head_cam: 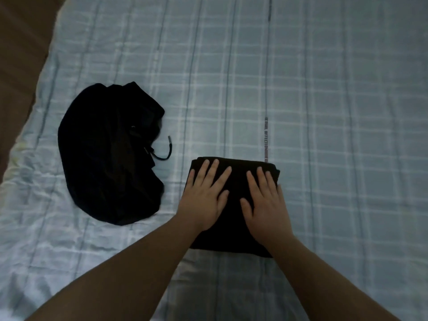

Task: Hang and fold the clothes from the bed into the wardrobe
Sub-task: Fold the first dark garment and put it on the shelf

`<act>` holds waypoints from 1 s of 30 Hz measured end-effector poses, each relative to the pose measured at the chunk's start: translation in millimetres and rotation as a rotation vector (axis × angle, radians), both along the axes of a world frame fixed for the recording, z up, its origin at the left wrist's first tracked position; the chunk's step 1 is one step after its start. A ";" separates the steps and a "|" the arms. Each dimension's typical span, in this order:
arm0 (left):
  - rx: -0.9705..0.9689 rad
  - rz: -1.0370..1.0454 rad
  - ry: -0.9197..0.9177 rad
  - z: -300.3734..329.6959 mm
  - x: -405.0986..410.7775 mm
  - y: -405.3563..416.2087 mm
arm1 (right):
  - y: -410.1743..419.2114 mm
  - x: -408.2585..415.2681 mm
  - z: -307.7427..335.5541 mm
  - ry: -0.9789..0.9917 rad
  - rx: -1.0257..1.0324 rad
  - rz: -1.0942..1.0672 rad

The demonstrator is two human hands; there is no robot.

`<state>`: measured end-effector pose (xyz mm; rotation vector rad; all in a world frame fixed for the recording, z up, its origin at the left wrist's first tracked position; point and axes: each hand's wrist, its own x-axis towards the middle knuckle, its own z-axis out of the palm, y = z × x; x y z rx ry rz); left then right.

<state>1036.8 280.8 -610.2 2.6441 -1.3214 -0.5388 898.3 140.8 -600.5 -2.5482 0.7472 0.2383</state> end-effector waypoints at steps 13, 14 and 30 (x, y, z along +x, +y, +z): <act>-0.261 0.153 0.243 -46.4 23.4 -10.4 | -23.0 24.9 -57.0 -0.189 0.189 -0.056; -0.293 0.178 0.271 -42.3 23.3 -9.2 | -23.3 23.7 -54.5 -0.208 0.210 -0.062; -0.349 0.567 0.620 3.5 -16.8 44.1 | 1.4 -34.4 -3.3 -0.275 0.611 -0.334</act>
